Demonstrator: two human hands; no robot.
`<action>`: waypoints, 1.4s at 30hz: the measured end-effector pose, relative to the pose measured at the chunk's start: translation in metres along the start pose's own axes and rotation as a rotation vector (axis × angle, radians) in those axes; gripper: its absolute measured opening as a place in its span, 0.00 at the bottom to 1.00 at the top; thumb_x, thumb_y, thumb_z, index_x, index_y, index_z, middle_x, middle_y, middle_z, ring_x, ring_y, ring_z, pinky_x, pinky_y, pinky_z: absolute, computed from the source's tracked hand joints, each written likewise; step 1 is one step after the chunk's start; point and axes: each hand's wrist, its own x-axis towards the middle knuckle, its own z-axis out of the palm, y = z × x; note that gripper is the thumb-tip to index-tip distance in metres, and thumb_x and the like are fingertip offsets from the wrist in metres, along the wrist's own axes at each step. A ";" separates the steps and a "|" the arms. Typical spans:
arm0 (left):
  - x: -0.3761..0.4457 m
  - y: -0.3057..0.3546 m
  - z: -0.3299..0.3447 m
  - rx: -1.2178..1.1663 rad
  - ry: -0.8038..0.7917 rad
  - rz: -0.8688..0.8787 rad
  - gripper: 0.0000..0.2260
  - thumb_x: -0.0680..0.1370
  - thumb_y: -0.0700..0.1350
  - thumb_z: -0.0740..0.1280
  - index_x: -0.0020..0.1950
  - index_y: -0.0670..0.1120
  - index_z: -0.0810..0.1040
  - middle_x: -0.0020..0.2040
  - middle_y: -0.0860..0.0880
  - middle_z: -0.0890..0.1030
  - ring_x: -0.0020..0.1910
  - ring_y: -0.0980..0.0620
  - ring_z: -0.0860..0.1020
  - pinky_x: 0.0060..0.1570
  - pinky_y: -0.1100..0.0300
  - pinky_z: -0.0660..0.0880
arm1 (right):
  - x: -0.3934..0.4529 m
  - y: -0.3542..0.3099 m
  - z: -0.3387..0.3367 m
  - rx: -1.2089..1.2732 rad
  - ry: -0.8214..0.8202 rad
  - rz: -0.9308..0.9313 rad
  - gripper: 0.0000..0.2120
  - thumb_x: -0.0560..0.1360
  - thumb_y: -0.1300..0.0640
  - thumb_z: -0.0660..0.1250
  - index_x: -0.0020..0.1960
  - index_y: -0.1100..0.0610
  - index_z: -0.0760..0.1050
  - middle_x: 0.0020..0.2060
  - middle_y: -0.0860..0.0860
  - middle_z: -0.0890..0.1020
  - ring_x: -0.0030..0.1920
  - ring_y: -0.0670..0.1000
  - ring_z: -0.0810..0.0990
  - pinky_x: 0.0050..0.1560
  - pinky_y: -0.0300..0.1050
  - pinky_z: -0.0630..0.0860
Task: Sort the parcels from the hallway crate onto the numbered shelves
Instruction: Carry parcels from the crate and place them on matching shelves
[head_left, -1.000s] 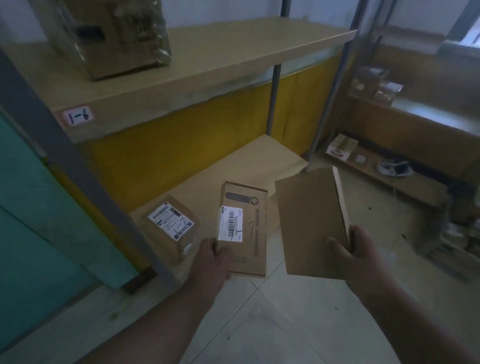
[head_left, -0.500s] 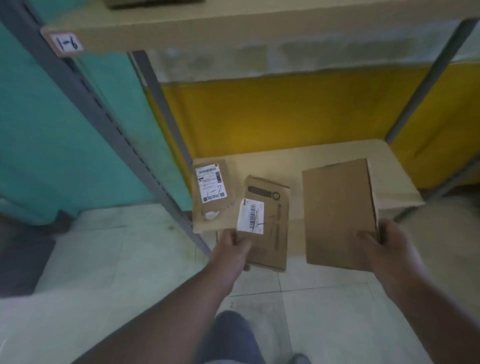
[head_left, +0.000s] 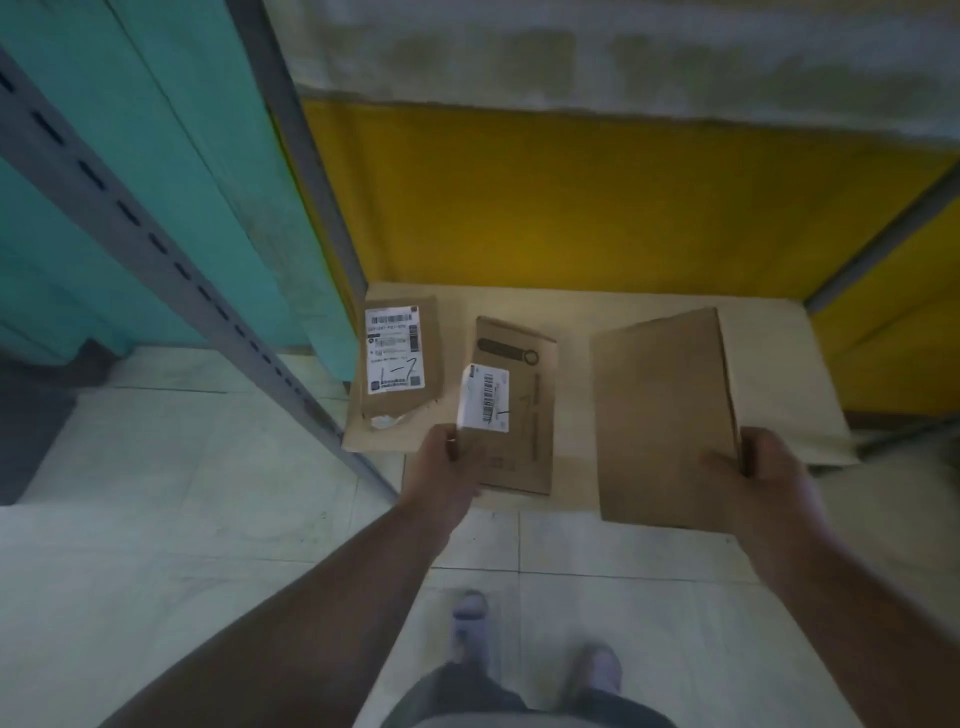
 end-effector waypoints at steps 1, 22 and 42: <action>0.004 -0.001 0.003 -0.007 0.016 -0.011 0.10 0.77 0.49 0.69 0.57 0.52 0.74 0.52 0.49 0.83 0.49 0.48 0.83 0.49 0.41 0.82 | 0.007 -0.003 0.001 -0.006 -0.005 -0.010 0.17 0.69 0.47 0.69 0.50 0.58 0.74 0.38 0.55 0.82 0.38 0.60 0.81 0.39 0.58 0.80; 0.060 0.009 0.084 -0.054 0.199 -0.072 0.17 0.67 0.58 0.59 0.51 0.62 0.81 0.47 0.57 0.85 0.50 0.48 0.82 0.54 0.44 0.81 | 0.136 -0.011 0.017 -0.039 -0.276 -0.211 0.08 0.76 0.53 0.69 0.51 0.56 0.76 0.43 0.55 0.83 0.40 0.52 0.79 0.39 0.46 0.75; 0.081 -0.003 0.084 0.259 0.550 -0.161 0.15 0.79 0.43 0.61 0.64 0.42 0.73 0.62 0.41 0.76 0.56 0.41 0.75 0.58 0.48 0.75 | 0.121 0.009 0.055 0.012 -0.278 -0.172 0.16 0.75 0.51 0.70 0.52 0.64 0.74 0.45 0.66 0.80 0.37 0.59 0.78 0.35 0.54 0.76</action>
